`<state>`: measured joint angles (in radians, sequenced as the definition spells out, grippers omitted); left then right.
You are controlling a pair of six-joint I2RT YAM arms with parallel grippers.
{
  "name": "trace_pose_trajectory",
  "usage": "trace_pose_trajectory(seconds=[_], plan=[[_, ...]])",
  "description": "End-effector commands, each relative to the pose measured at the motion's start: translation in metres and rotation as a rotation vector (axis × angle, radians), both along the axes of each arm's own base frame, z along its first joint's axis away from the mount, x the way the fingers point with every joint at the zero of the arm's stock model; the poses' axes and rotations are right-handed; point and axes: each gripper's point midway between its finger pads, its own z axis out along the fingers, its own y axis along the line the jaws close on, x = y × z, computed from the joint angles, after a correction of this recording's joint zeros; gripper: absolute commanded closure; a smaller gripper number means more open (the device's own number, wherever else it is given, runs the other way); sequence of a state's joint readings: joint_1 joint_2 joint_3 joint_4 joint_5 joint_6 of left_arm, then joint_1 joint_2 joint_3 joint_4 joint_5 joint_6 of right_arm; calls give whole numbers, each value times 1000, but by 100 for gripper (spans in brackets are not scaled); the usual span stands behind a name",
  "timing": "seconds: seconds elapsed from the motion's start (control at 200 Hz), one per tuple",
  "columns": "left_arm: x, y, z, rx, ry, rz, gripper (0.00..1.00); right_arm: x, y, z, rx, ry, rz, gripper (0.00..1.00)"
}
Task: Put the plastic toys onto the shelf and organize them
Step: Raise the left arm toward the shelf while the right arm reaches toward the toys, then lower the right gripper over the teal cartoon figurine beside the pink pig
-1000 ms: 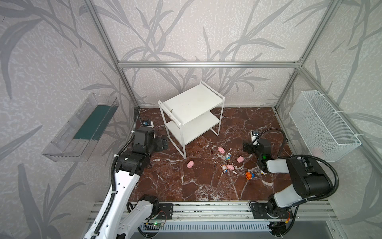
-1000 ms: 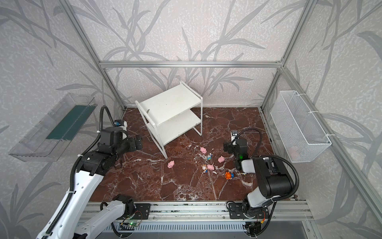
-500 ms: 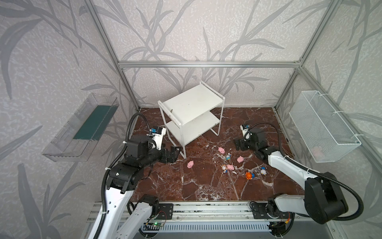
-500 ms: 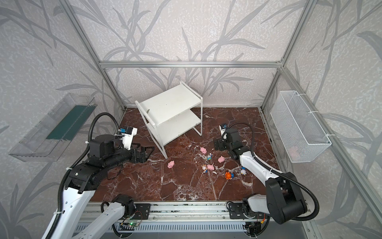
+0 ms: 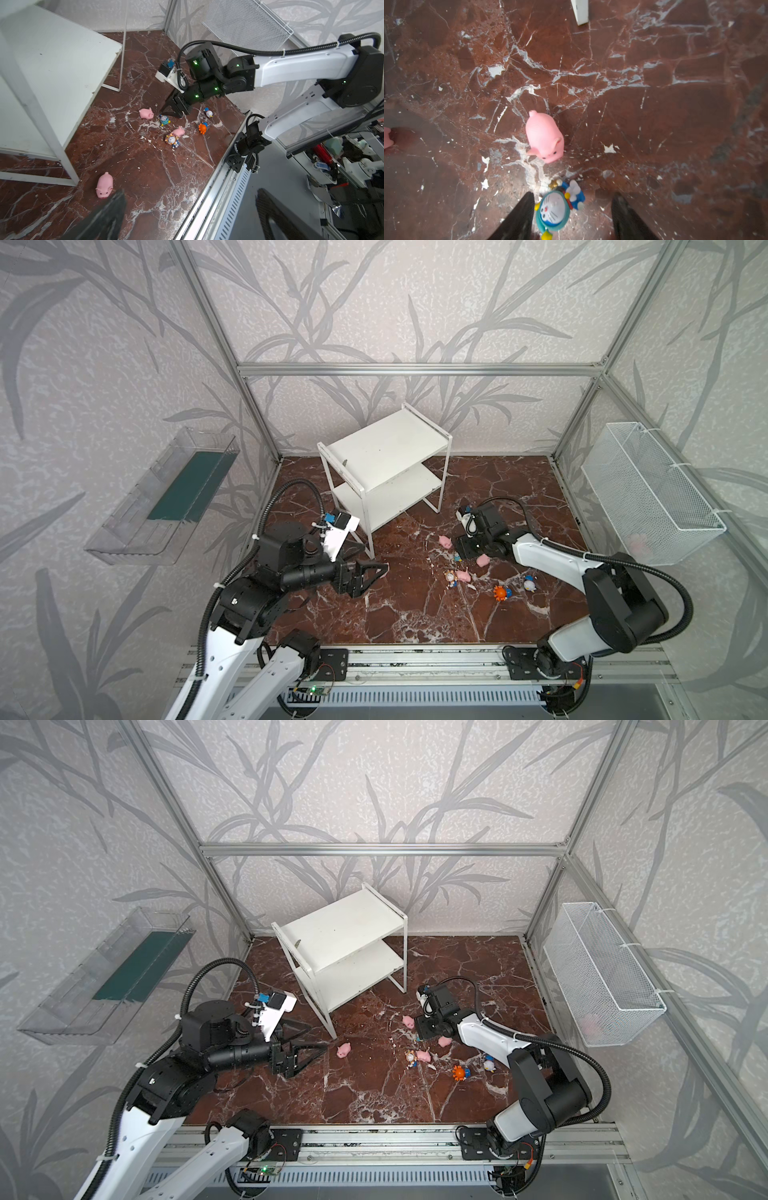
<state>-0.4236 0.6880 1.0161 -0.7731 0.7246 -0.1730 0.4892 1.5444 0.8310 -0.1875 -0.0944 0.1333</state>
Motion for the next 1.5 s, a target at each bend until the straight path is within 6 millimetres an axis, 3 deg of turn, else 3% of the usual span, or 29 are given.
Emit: trace_pose_trajectory(seconds=[0.0, 0.275, 0.525, 0.81, 1.13, 1.495], plan=[[-5, -9, -5, 18, -13, -64, 1, 2, 17, 2, 18, 7, 77, 40], [4, -23, -29, 179, 11, -93, 1, 5, 25, -4, 1, 21, 123, 37], [12, -50, -42, 249, 10, -162, 1, -4, 8, -8, -50, 55, 35, 37], [15, -63, -47, 293, 26, -228, 1, -19, -9, -18, -83, 110, -57, 37], [35, -81, -59, 359, -32, -232, 1, -21, -1, -26, 0, 119, -93, 48], [35, -79, -51, 284, -134, -211, 1, -8, -41, -25, -215, 86, -187, 47]])
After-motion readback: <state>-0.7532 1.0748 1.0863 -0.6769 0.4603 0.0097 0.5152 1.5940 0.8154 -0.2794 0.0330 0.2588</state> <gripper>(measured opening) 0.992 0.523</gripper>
